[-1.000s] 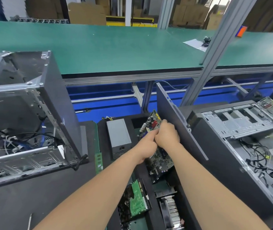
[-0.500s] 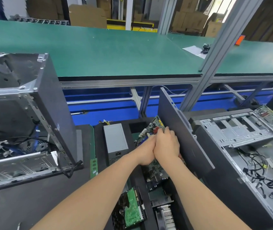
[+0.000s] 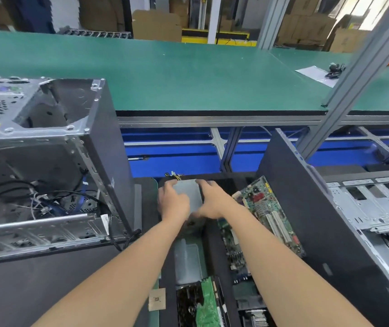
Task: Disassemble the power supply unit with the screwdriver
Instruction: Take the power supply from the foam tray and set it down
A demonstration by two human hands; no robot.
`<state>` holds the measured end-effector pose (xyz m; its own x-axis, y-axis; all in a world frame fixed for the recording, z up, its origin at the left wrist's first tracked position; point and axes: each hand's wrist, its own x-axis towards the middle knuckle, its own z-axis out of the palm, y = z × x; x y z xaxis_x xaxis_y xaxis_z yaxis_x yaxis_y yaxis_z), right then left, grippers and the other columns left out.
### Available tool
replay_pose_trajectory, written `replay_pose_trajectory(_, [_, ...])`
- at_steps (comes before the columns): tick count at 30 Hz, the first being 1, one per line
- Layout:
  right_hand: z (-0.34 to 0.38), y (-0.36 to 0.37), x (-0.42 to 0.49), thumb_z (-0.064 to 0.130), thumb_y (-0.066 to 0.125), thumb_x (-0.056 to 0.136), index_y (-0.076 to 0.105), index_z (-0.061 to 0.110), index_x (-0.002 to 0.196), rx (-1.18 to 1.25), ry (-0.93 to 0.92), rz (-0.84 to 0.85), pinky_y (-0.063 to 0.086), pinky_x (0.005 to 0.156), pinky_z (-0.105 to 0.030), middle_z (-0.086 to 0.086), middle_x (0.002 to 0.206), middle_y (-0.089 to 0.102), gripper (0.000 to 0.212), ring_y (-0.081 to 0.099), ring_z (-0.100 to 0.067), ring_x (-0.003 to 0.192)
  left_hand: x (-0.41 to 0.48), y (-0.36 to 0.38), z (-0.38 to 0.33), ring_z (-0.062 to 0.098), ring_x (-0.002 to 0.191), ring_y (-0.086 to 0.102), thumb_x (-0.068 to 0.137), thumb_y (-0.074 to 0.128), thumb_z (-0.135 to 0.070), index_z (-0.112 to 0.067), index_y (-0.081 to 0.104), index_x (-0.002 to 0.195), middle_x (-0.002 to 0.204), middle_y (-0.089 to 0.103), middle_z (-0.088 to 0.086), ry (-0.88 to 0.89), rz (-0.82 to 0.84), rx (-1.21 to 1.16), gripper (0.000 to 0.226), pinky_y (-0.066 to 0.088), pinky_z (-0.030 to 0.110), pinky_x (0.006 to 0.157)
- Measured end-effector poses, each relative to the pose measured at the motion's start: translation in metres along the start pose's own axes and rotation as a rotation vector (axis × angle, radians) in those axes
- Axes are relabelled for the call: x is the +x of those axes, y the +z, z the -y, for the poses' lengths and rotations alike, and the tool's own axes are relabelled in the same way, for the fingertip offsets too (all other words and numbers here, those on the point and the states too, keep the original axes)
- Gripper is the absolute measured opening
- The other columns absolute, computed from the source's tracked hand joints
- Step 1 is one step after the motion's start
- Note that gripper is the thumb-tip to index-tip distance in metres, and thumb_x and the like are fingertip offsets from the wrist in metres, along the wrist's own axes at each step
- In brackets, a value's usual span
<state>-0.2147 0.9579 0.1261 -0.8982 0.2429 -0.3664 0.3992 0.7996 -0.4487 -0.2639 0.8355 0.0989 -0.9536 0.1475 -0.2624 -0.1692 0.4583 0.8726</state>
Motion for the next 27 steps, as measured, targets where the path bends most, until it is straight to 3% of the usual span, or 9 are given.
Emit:
replay_pose_trajectory(3, [0.012,0.012,0.031,0.042,0.095,0.066,-0.02,0.034,0.161,-0.263,-0.04,0.211,0.015,0.125,-0.057,-0.007,0.17,-0.019,0.149,-0.015,-0.034,0.157,0.014,-0.012,0.013,0.034,0.132,0.053,0.106,0.043,-0.018,-0.021,0.044,0.155,0.151,0.051,0.009,-0.245,0.107,-0.073,0.049,0.05,0.046,0.106])
replay_pose_trajectory(6, [0.022,0.017,0.053,0.056,0.095,0.056,-0.029,0.036,0.157,-0.582,-0.115,0.222,0.003,0.126,-0.057,-0.013,0.169,-0.024,0.16,-0.026,-0.038,0.153,0.018,-0.014,0.025,0.035,0.125,0.062,0.107,0.04,-0.025,-0.019,0.062,0.138,0.132,0.069,0.013,-0.348,0.257,-0.202,0.039,0.048,0.051,0.112])
replay_pose_trajectory(9, [0.027,0.015,0.063,0.066,0.092,0.049,-0.031,0.04,0.155,-0.717,-0.185,0.223,0.004,0.125,-0.056,-0.017,0.169,-0.011,0.164,-0.013,-0.038,0.156,0.018,-0.012,0.035,0.03,0.121,0.064,0.108,0.04,-0.023,-0.026,0.059,0.142,0.13,0.07,0.005,-0.311,0.306,-0.25,0.04,0.049,0.052,0.111])
replay_pose_trajectory(13, [0.029,0.017,0.065,0.06,0.091,0.053,-0.024,0.046,0.156,-0.807,-0.204,0.249,0.041,0.104,-0.057,-0.016,0.161,0.002,0.155,0.01,-0.042,0.148,0.021,-0.012,0.042,0.026,0.123,0.062,0.109,0.04,-0.027,-0.032,0.05,0.151,0.136,0.066,0.001,-0.304,0.323,-0.264,0.043,0.049,0.051,0.112])
replay_pose_trajectory(15, [0.031,0.017,0.064,0.062,0.089,0.053,-0.01,0.044,0.159,-0.851,-0.223,0.24,0.048,0.094,-0.054,-0.017,0.154,0.013,0.146,0.023,-0.042,0.138,0.023,-0.012,0.045,0.025,0.124,0.062,0.11,0.039,-0.024,-0.031,0.048,0.153,0.138,0.065,0.001,-0.309,0.331,-0.271,0.045,0.048,0.05,0.112])
replay_pose_trajectory(19, [0.032,0.013,0.059,0.066,0.086,0.048,0.023,0.035,0.15,-0.865,-0.233,0.223,0.053,0.089,-0.053,-0.015,0.138,0.028,0.124,0.036,-0.037,0.12,0.025,-0.014,0.05,0.022,0.123,0.062,0.11,0.039,-0.021,-0.03,0.05,0.15,0.134,0.066,-0.002,-0.302,0.359,-0.293,0.042,0.051,0.046,0.11])
replay_pose_trajectory(23, [0.028,0.001,0.051,0.069,0.08,0.047,0.023,0.035,0.148,-0.817,-0.238,0.207,0.052,0.082,-0.049,-0.01,0.132,0.027,0.121,0.035,-0.036,0.117,0.02,-0.017,0.049,0.019,0.11,0.068,0.11,0.038,-0.021,-0.04,0.053,0.14,0.121,0.07,-0.003,-0.312,0.364,-0.349,0.039,0.054,0.031,0.078])
replay_pose_trajectory(27, [0.038,-0.02,0.038,0.071,0.078,0.045,0.022,0.035,0.148,-0.844,-0.273,0.122,0.045,0.071,-0.043,-0.012,0.127,0.029,0.122,0.035,-0.034,0.107,0.013,-0.017,0.042,0.015,0.104,0.068,0.111,0.036,-0.026,-0.036,0.054,0.14,0.118,0.071,-0.003,-0.344,0.327,-0.421,0.035,0.05,0.03,0.072])
